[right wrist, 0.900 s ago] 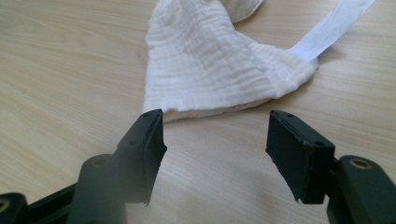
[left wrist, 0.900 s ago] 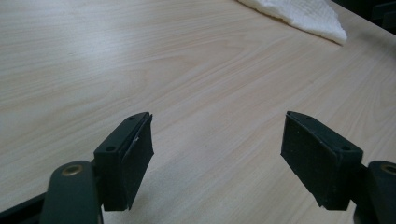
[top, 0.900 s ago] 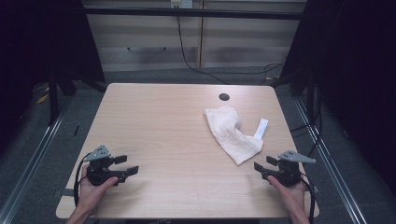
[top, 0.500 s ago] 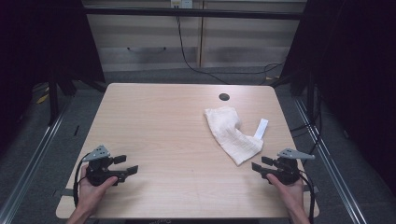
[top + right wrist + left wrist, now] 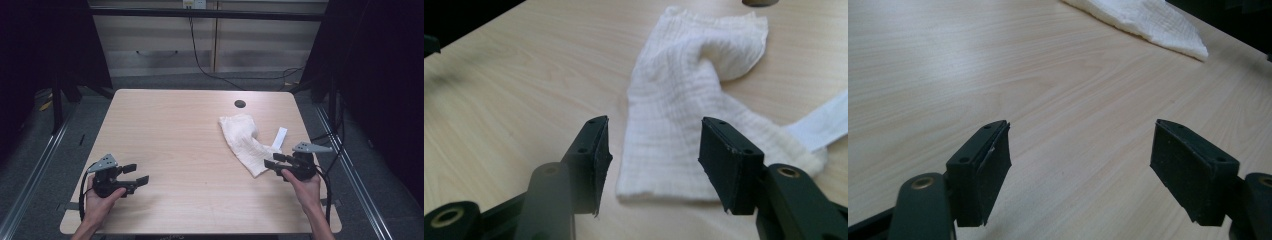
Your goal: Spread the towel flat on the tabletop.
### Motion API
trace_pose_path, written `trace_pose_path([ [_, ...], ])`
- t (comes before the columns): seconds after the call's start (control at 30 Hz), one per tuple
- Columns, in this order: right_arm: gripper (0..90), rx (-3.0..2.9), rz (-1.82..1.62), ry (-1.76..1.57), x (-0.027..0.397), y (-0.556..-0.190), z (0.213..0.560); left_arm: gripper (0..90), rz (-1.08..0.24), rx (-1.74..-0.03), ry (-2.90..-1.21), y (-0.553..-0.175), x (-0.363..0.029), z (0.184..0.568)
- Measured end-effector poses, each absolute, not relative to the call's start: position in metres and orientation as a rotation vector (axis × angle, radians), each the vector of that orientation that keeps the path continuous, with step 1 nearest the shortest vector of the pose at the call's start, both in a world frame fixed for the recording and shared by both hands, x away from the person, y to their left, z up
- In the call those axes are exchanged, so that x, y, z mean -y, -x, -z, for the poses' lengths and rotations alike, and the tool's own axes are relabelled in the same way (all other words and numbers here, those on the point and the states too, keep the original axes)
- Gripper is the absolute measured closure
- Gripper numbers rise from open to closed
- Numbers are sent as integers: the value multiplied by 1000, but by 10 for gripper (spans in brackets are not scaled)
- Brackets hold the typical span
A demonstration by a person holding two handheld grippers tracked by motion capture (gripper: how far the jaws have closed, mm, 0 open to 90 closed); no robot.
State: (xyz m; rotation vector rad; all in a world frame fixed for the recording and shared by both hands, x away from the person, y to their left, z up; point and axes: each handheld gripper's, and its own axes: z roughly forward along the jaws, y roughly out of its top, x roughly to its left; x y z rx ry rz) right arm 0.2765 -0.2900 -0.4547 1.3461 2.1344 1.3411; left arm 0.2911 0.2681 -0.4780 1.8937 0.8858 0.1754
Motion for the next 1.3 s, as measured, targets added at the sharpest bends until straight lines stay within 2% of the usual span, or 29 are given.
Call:
trace_pose_path([
  [0.3, 462, -2209, -1283, -1355, 282, -330, 450, 158, -172, -867, -1905, -291, -266, 478],
  [0.6, 458, -2287, -1230, -1372, 271, -376, 454, 158, -178, -867, -1905, -287, -270, 477],
  [0.8, 431, -2360, -1143, -1392, 260, -397, 475, 158, -172, -871, -1904, -286, -272, 479],
  [0.83, 444, -2375, -1125, -1400, 259, -399, 480, 158, -172, -871, -1903, -286, -272, 478],
  [0.87, 500, -2375, -1109, -1408, 258, -399, 484, 159, -172, -871, -1902, -286, -272, 478],
  [0.9, 614, -2371, -1114, -1408, 257, -399, 487, 159, -172, -870, -1902, -286, -273, 478],
  [1.03, 776, -2388, -1068, -1417, 253, -398, 494, 159, -175, -873, -1904, -287, -273, 479],
  [1.13, 827, -2400, -1060, -1415, 250, -397, 496, 159, -176, -875, -1906, -287, -272, 479],
  [1.3, 848, -2416, -1101, -1405, 248, -392, 501, 160, -177, -877, -1906, -287, -272, 479],
])
